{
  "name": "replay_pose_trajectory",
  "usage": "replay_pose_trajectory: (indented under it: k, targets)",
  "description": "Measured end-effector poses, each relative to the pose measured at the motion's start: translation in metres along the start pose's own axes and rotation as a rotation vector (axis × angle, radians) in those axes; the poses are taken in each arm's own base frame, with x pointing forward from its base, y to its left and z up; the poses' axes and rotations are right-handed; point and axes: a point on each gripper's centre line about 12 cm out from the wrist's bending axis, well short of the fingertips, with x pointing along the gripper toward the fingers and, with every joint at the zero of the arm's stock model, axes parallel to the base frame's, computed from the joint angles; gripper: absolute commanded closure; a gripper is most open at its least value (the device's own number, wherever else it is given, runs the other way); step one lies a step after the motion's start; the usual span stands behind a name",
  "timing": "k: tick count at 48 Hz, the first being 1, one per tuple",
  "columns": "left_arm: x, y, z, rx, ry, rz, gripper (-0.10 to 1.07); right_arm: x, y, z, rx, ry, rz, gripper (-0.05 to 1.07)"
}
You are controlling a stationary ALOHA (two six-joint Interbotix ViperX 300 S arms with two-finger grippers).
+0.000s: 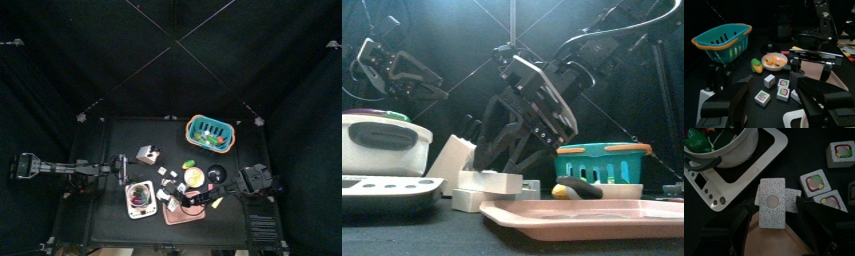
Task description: Grab rice
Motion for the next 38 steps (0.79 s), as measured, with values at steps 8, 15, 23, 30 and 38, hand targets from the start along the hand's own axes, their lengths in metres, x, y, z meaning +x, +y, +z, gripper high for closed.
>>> replay_pose_trajectory:
  k: [8, 15, 23, 30, 38]
  targets:
    - [0.000, 0.000, -0.001, 0.000, 0.002, 0.000, 0.04, 0.005, 0.000, -0.003, -0.003, 0.009, -0.003, 0.08]
    - [0.000, 0.000, -0.001, 0.000, 0.003, 0.001, 0.04, 0.007, 0.000, -0.004, -0.002, 0.016, 0.002, 0.12]
    - [-0.001, 0.000, -0.001, 0.000, 0.005, 0.001, 0.04, 0.009, 0.002, -0.004, 0.000, 0.022, 0.018, 0.21]
    - [0.000, 0.000, -0.001, 0.000, 0.003, 0.000, 0.04, 0.010, 0.003, -0.003, 0.004, 0.021, 0.019, 0.26]
    - [-0.001, 0.000, -0.001, 0.000, 0.003, 0.001, 0.04, 0.011, 0.002, -0.002, 0.006, 0.022, 0.017, 0.30]
